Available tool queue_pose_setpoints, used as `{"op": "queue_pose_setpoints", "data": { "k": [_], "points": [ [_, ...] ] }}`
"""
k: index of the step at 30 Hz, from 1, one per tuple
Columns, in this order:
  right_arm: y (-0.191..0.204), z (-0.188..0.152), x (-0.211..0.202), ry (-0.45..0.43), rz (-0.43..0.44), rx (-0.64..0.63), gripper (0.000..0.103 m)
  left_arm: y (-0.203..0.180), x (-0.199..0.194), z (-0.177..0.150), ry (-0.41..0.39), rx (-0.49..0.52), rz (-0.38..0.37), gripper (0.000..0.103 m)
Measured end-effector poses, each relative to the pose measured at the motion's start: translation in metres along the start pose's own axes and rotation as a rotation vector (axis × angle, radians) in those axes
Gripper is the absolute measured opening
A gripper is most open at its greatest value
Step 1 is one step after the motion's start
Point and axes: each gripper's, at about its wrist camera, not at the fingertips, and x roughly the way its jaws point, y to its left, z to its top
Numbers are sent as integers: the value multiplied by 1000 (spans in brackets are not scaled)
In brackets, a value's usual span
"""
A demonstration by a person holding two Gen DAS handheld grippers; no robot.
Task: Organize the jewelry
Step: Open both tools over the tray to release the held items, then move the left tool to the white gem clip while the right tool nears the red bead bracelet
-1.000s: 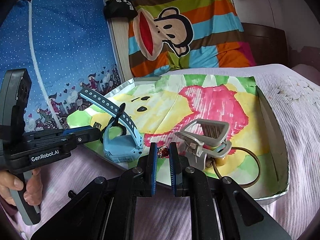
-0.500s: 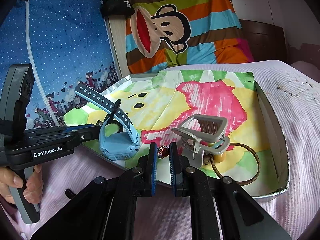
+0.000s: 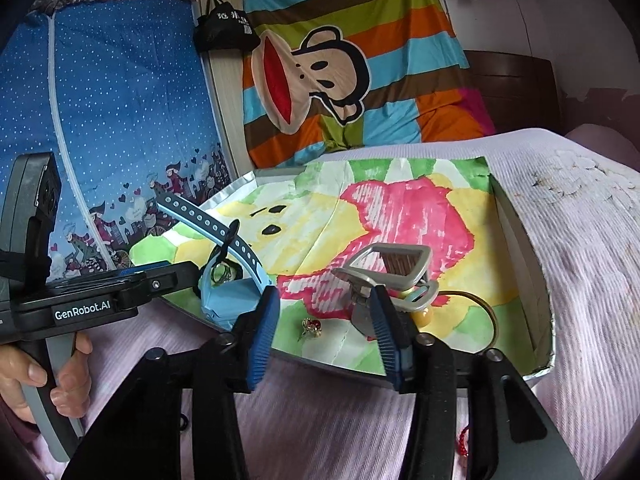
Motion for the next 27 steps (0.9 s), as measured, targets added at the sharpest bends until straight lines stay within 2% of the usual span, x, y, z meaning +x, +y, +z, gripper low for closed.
{"op": "queue_pose_setpoints", "data": {
  "k": [3,7,8,10,12,13,17,22,27],
  "points": [
    [3,3,-18,-58,-22,-5,55,5,-12,-3,-39,-21,-3,59],
    [8,6,-43,-139,-44,-6,68,10,-34,-8,-113,-35,10,78],
    [9,7,-50,-160,-45,-6,74,10,-40,-9,-132,-35,11,81],
    [12,8,-63,-192,-51,-7,81,10,-51,-12,-168,-36,15,93],
    [14,8,-74,-209,-46,-5,92,9,-64,-16,-213,-39,24,100],
    [15,8,-79,-216,-48,-3,94,9,-70,-19,-238,-41,27,103],
    [22,6,-101,-247,-84,-25,101,11,-88,-29,-288,-55,21,103],
    [29,-5,-132,-296,-92,-54,102,13,-102,-42,-312,-62,13,103],
    [36,-13,-156,-314,-101,-97,102,10,-114,-56,-326,-29,8,103]
  ]
}}
